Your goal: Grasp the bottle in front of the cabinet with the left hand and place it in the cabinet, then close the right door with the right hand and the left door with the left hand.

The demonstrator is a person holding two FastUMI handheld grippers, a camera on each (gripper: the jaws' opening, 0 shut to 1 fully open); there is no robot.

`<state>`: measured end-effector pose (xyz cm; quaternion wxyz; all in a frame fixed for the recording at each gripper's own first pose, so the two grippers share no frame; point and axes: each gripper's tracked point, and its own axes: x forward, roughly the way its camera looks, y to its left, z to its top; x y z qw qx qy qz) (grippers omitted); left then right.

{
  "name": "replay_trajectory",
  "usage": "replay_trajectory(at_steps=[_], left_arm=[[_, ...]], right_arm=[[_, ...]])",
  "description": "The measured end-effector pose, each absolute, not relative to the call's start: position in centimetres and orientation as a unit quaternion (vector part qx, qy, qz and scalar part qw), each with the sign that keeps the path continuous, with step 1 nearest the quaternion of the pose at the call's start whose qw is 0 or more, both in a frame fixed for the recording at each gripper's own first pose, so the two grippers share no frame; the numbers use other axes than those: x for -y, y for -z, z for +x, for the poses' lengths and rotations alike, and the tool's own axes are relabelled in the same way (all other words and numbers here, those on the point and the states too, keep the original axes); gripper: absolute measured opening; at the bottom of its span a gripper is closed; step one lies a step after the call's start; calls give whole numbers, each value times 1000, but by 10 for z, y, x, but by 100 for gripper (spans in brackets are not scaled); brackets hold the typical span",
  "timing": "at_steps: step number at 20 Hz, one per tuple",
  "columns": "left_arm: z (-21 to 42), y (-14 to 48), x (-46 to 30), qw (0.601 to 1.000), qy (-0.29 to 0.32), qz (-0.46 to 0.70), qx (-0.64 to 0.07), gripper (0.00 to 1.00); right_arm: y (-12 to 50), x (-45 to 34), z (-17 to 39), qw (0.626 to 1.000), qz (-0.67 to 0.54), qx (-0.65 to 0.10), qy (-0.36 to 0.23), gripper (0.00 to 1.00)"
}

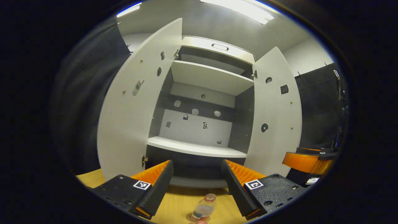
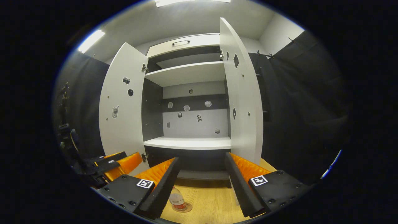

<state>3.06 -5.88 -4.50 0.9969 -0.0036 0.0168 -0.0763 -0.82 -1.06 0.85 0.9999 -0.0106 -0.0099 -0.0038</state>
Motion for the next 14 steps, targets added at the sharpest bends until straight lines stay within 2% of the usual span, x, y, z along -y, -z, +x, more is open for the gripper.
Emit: replay_trajectory(at_steps=[1, 2, 8, 14], left_arm=[[35, 58, 67, 996, 84, 0, -24, 97], [39, 73, 72, 996, 86, 6, -32, 95], [43, 158, 90, 992, 102, 29, -74, 95], [40, 220, 85, 988, 92, 42, -118, 95]], right_arm=[[-7, 13, -11, 1000, -12, 8, 7, 97], [-7, 15, -13, 1000, -12, 6, 10, 97], [-6, 25, -24, 1000, -19, 1, 18, 97], [0, 33, -26, 999, -17, -12, 25, 97]])
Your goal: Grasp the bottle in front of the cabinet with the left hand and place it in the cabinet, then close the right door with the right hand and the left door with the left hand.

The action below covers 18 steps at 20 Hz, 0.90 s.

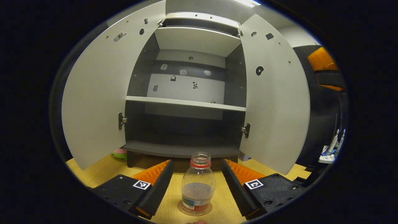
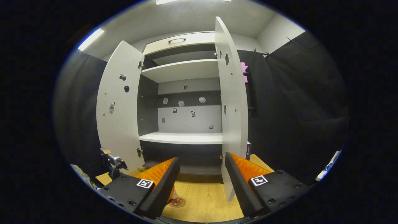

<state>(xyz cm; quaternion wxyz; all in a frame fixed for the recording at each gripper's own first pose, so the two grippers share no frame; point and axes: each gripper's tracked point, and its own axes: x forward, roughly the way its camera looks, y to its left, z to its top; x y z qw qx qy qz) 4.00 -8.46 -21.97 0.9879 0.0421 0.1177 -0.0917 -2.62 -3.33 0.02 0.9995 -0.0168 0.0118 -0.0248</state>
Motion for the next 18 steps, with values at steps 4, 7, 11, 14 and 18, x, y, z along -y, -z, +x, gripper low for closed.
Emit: replay_trajectory(at_steps=[4, 7, 11, 14, 18], left_arm=[[35, 250, 84, 984, 91, 20, -149, 95], [33, 265, 78, 983, 85, 14, -160, 95], [29, 283, 76, 980, 83, 15, -183, 95], [29, 284, 81, 978, 96, 15, -183, 94], [24, 275, 84, 975, 109, 14, -194, 76]], right_arm=[[1, 39, -27, 999, -19, -15, 28, 97], [1, 40, -27, 999, -21, -16, 29, 97], [5, 40, -25, 999, -22, -21, 26, 97], [4, 38, -23, 999, -21, -19, 24, 97], [6, 36, -22, 999, -16, -19, 21, 97]])
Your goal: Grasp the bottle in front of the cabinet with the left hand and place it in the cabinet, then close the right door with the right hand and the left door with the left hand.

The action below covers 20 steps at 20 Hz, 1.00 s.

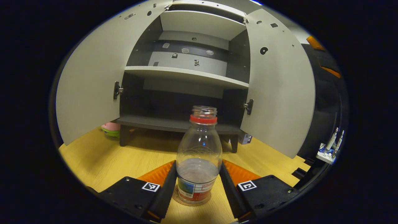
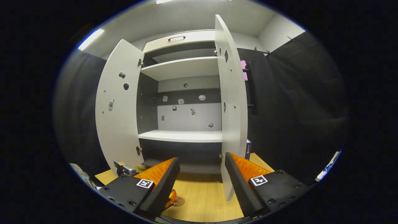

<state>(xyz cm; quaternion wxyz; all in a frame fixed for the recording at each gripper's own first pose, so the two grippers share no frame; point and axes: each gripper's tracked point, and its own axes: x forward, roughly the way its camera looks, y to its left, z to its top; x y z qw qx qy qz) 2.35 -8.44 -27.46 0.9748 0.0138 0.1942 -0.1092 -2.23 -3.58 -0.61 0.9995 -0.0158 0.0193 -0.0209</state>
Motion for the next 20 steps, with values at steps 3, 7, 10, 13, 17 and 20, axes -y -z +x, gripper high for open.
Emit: replay_trajectory(at_steps=[3, 7, 10, 13, 17, 20], left_arm=[[19, 237, 89, 977, 129, 14, -170, 76], [19, 177, 76, 982, 108, 31, -150, 76], [23, 124, 66, 987, 93, 4, -130, 76], [35, 70, 56, 991, 82, -18, -105, 75], [59, 13, 49, 992, 79, -15, -93, 76], [91, -32, 50, 994, 80, -10, -69, 76]], right_arm=[[8, 36, -21, 999, -14, -20, 22, 97], [9, 34, -17, 1000, -8, -20, 20, 97], [11, 32, -15, 1000, -7, -21, 19, 97], [15, 28, -12, 1000, -3, -26, 13, 97], [17, 25, -13, 1000, 3, -28, 11, 97], [16, 27, -16, 1000, -3, -27, 14, 97]])
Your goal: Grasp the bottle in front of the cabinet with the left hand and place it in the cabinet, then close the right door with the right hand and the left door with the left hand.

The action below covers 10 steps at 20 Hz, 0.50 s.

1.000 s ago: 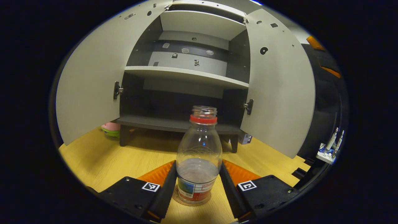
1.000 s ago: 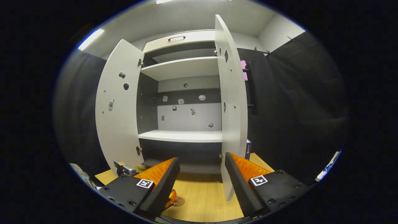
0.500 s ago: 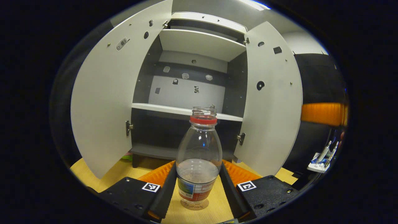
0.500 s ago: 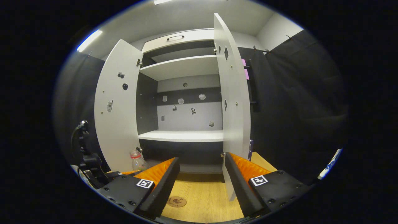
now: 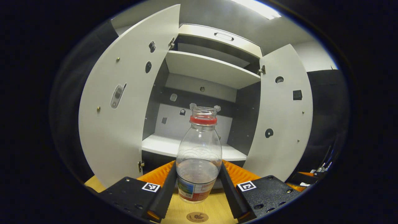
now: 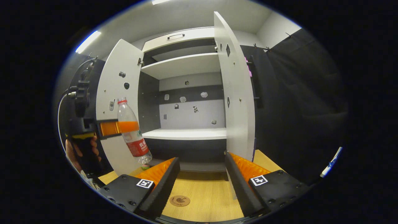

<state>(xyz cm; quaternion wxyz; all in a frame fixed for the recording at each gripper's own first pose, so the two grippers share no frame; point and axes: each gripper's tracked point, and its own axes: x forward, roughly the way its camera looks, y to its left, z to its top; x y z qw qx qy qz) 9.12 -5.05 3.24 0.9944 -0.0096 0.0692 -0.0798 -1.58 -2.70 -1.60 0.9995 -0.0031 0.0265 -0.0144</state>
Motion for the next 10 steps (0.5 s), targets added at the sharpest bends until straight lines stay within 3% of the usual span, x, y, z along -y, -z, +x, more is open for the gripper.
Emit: replay_trajectory(at_steps=[5, 10], left_arm=[[145, -83, 70, 994, 103, -11, -38, 76], [218, -79, 88, 992, 114, -2, -52, 76]], right_arm=[[8, 44, -23, 999, -8, -16, 42, 97], [8, 63, -32, 997, 1, -14, 78, 100]])
